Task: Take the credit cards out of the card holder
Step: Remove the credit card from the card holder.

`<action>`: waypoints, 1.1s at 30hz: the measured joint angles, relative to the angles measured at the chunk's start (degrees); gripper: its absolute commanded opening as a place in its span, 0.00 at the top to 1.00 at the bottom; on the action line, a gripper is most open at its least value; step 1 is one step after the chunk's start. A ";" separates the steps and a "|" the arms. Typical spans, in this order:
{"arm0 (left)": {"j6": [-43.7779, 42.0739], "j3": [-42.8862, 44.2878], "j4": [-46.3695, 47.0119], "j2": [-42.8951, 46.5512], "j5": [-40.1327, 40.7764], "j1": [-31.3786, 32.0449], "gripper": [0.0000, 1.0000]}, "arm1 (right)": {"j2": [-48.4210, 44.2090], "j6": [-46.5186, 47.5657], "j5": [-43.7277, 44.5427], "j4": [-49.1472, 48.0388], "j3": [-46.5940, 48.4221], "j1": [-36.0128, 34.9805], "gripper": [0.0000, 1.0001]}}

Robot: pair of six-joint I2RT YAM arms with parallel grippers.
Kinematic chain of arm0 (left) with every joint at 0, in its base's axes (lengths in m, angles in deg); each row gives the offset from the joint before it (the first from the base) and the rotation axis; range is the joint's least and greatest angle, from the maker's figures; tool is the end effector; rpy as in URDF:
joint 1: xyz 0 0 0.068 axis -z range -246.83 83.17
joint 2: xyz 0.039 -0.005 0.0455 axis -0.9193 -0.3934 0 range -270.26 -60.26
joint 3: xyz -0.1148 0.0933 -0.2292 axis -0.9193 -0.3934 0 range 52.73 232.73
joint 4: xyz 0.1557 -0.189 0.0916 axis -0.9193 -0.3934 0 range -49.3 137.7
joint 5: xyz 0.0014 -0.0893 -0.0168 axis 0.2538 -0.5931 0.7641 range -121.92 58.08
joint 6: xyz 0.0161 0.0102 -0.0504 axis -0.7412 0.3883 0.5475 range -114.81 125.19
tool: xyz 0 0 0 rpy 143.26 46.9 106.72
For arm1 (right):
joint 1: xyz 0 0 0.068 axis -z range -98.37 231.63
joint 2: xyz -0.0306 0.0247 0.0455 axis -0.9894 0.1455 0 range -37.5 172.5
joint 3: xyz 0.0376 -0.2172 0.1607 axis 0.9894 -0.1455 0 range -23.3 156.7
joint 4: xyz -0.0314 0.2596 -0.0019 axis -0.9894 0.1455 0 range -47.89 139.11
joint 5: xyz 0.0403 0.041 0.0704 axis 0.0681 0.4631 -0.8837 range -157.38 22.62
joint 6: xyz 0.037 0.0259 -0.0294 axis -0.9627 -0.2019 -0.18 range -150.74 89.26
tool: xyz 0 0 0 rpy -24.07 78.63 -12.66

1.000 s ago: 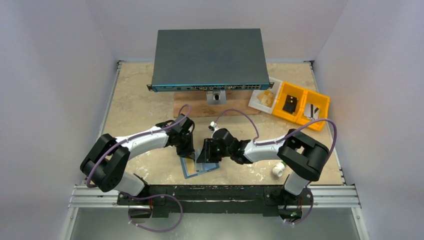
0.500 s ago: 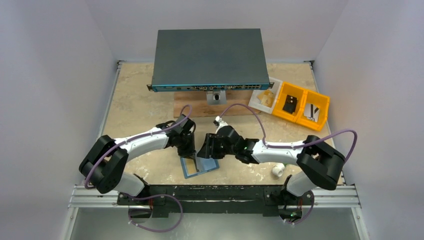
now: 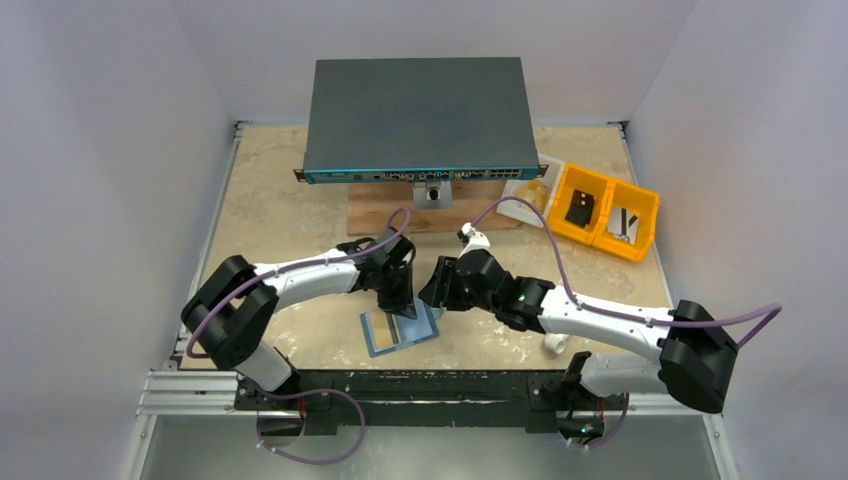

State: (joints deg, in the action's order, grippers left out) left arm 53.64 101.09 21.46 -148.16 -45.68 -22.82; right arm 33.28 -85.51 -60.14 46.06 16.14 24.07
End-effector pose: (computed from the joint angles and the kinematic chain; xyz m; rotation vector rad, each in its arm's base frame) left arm 0.1969 -0.2020 0.1686 -0.0379 2.9400 -0.7008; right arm 0.1448 0.2193 0.2235 0.0196 2.3519 0.9271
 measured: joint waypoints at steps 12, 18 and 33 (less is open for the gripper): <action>1.46 2.36 0.94 -5.31 -0.48 1.07 0.93 | 2.38 2.47 1.09 4.13 -1.22 0.00 0.56; 1.22 2.36 -3.85 2.08 4.02 1.07 0.89 | 6.23 4.68 0.66 4.44 0.52 -0.55 0.56; 2.08 -8.46 -13.88 16.92 13.73 -2.47 0.96 | 21.84 6.99 -10.19 -2.97 8.79 -3.56 0.62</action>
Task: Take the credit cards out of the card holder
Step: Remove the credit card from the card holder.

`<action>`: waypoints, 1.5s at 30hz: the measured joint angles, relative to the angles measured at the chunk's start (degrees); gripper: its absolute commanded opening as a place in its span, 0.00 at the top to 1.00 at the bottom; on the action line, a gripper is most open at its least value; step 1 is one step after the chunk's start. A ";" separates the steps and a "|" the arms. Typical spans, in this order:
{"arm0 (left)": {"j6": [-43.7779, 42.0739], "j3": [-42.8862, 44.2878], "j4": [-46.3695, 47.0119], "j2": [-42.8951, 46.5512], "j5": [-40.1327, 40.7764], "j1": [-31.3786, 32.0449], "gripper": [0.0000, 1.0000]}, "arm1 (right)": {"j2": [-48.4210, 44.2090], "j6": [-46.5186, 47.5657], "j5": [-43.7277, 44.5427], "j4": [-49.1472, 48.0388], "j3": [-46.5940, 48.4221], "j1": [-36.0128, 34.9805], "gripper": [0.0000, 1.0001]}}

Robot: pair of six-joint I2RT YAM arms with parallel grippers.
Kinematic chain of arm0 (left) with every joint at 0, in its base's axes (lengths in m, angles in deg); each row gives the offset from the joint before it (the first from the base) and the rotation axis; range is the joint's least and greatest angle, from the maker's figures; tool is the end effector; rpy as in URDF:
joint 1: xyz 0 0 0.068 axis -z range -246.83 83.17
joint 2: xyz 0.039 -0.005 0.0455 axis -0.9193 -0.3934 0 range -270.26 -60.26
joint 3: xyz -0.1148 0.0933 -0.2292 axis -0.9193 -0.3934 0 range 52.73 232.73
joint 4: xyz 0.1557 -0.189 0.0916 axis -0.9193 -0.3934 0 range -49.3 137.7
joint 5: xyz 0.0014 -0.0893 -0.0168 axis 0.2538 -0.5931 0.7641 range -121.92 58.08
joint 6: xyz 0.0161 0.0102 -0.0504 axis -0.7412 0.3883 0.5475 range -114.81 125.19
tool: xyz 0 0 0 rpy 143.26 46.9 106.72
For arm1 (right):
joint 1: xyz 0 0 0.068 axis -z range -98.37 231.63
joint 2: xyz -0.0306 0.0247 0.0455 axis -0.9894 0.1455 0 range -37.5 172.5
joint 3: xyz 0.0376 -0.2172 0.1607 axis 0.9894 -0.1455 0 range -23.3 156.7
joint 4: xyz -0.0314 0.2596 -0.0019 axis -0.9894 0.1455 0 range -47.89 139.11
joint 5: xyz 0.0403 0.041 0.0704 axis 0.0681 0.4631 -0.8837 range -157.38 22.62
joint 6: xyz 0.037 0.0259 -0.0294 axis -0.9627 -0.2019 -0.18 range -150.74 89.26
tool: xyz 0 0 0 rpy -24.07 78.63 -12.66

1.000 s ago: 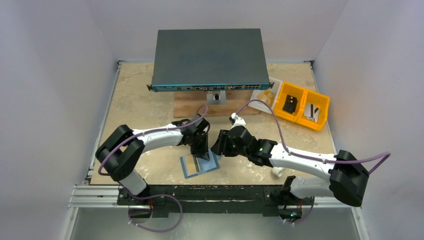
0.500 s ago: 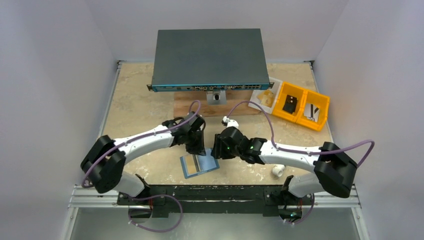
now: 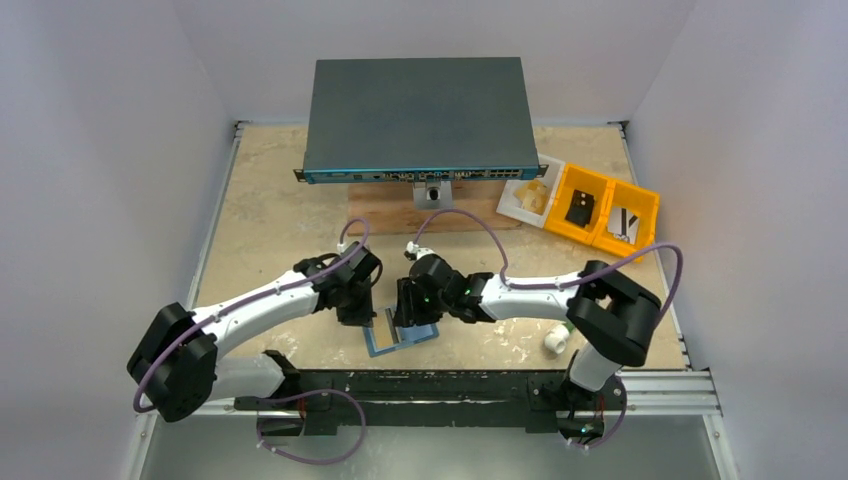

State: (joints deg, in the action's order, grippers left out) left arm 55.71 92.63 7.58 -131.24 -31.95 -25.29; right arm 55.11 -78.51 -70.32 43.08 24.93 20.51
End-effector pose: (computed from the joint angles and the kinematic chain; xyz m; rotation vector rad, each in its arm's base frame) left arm 0.1572 -0.1393 0.1843 -0.2265 2.8854 -0.3454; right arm 0.1559 0.2864 0.1708 -0.3274 2.5622 0.9012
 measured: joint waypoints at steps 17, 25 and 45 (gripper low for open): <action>-0.07 -0.46 3.67 -5.46 -0.70 -0.02 1.00 | 5.55 -1.46 -7.30 -5.90 0.09 0.74 0.64; -0.07 -0.44 4.81 -5.90 -1.86 -0.02 0.98 | 5.55 -1.68 -7.34 -6.43 0.07 1.14 0.64; -0.13 -0.66 3.15 -4.33 0.48 -0.33 1.00 | 6.78 -2.36 -9.07 -8.28 0.02 1.86 0.65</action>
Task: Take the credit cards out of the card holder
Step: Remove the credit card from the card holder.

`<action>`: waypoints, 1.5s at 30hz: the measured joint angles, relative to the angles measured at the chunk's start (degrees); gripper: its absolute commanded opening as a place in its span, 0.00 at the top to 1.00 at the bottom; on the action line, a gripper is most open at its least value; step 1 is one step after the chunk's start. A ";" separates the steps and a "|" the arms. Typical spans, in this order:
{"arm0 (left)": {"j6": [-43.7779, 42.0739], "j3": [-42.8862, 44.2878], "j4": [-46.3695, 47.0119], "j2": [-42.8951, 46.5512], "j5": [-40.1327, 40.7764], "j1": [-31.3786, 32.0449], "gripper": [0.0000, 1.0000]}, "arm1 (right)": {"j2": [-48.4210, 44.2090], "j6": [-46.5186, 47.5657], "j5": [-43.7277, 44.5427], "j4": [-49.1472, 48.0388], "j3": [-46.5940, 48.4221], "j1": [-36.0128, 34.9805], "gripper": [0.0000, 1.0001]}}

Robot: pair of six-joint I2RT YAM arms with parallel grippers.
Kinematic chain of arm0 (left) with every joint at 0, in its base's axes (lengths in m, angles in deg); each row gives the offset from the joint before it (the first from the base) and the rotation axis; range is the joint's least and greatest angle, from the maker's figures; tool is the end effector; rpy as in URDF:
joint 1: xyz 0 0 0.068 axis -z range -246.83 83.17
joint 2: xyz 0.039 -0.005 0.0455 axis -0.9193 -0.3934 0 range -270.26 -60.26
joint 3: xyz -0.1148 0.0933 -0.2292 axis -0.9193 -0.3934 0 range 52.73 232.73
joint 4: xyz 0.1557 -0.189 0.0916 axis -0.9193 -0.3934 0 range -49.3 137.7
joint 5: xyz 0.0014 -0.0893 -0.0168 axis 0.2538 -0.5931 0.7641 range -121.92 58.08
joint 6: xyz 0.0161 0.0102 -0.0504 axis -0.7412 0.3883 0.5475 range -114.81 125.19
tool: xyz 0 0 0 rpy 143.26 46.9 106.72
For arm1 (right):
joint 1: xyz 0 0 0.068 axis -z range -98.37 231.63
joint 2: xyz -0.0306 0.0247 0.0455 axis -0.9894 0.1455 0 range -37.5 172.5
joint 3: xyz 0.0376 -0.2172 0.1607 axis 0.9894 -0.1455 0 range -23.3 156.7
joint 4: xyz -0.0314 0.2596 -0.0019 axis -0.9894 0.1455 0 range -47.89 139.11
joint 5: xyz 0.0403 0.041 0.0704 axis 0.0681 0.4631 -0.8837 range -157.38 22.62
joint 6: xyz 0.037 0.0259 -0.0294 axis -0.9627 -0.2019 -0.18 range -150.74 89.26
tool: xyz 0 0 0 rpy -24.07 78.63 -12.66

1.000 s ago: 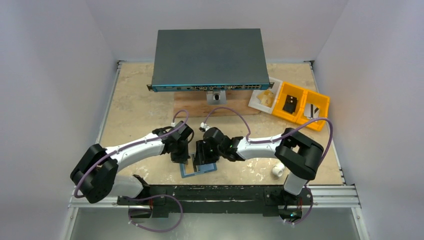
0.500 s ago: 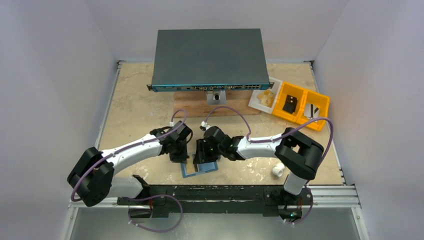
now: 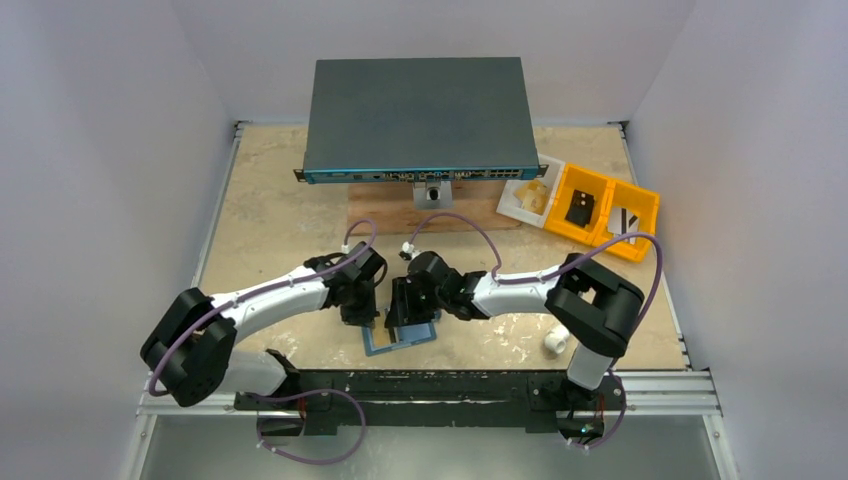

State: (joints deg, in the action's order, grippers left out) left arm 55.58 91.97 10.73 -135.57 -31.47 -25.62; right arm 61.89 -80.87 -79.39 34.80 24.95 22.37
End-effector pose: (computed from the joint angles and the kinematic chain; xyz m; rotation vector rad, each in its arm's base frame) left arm 0.1644 -0.1436 0.1683 -0.2350 2.9048 -0.3036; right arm 0.1685 0.2977 0.1455 -0.3274 2.6154 1.0757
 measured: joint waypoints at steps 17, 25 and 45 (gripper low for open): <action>0.02 0.20 3.06 -2.58 -3.56 -0.33 0.99 | 0.55 -2.62 -4.87 -6.69 -4.15 3.15 0.67; 0.02 0.35 4.55 -3.72 -4.96 -0.63 1.00 | 1.18 -5.16 -8.11 -13.05 -7.56 4.98 0.71; 1.55 0.70 7.72 -5.97 -8.55 -0.68 1.00 | 4.55 -16.37 -16.33 -39.69 -21.11 10.62 0.78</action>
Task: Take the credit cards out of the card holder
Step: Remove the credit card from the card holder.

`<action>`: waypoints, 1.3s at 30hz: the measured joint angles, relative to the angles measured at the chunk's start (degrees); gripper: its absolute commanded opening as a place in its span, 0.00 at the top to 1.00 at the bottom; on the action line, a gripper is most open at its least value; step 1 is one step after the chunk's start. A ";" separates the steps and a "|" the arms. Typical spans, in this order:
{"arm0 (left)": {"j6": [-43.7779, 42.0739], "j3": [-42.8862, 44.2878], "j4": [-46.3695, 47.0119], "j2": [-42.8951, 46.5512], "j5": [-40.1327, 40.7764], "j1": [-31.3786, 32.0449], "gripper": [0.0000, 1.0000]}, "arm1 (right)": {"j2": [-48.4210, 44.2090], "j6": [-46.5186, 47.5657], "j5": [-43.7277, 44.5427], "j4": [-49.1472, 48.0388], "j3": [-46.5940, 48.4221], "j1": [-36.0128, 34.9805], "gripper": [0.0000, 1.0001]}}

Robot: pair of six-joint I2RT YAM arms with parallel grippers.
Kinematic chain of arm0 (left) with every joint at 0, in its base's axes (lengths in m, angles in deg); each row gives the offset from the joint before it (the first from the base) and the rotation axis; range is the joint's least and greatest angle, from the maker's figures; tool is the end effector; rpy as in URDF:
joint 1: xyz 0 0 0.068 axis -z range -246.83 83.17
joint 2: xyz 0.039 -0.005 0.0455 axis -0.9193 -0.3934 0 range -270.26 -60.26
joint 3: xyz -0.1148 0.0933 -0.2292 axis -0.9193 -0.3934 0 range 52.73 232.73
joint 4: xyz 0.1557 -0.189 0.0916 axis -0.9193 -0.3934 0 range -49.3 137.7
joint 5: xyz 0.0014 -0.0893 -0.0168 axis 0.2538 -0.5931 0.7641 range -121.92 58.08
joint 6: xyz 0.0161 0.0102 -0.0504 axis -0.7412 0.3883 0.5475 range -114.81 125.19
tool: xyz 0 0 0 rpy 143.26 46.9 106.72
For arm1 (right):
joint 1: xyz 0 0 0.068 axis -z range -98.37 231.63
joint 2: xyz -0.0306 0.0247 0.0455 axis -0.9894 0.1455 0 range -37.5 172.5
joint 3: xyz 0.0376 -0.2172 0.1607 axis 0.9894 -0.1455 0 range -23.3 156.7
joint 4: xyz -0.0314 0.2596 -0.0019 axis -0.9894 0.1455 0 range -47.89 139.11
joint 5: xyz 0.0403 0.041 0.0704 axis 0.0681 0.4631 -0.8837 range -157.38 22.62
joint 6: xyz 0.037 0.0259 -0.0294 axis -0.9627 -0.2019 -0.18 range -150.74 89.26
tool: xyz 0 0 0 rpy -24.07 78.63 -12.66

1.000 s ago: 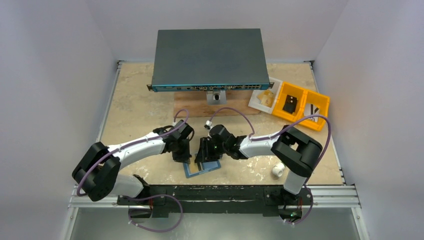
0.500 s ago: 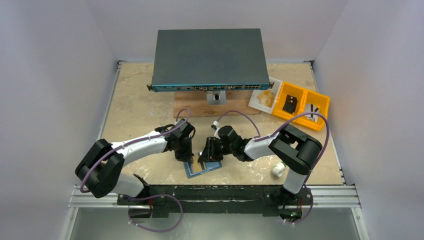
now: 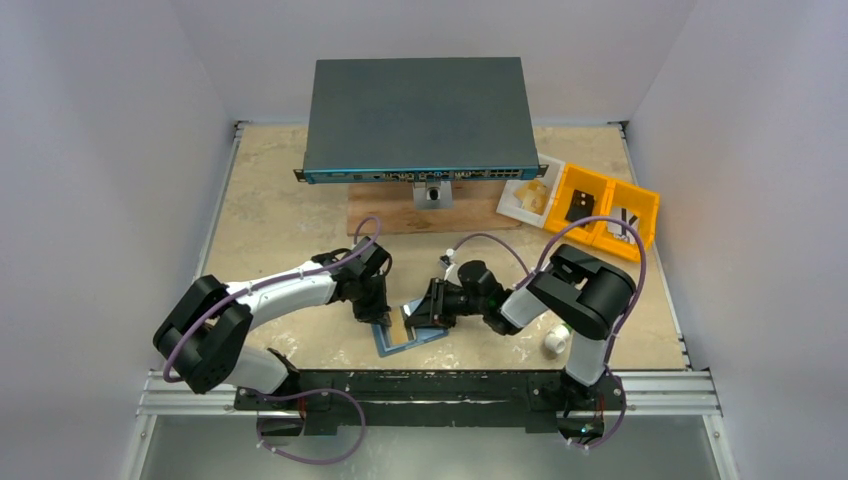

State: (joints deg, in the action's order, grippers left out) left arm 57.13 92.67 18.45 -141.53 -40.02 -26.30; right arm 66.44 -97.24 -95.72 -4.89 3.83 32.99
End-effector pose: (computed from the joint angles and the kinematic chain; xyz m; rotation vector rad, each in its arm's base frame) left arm 0.1790 -0.1596 0.1547 -0.2591 2.9542 -0.5117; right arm 0.1785 0.2283 0.0925 0.0266 2.5328 1.5650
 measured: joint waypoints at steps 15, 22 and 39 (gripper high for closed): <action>0.00 0.00 0.04 -0.07 -0.04 0.00 1.00 | 4.09 -6.08 -2.54 -12.09 -4.22 1.49 0.94; 0.00 0.00 -0.04 0.11 0.00 0.00 1.00 | 4.55 -6.62 -2.67 -12.66 -4.42 1.53 1.00; -0.07 -0.20 -1.46 1.14 2.45 0.07 1.00 | -0.44 -4.39 0.46 -4.87 -4.52 1.57 1.00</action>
State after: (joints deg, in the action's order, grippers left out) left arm 57.07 92.47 16.98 -140.40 -37.57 -26.23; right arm 66.00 -101.64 -95.26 -9.77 -0.69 34.56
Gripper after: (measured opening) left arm 0.004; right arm 0.007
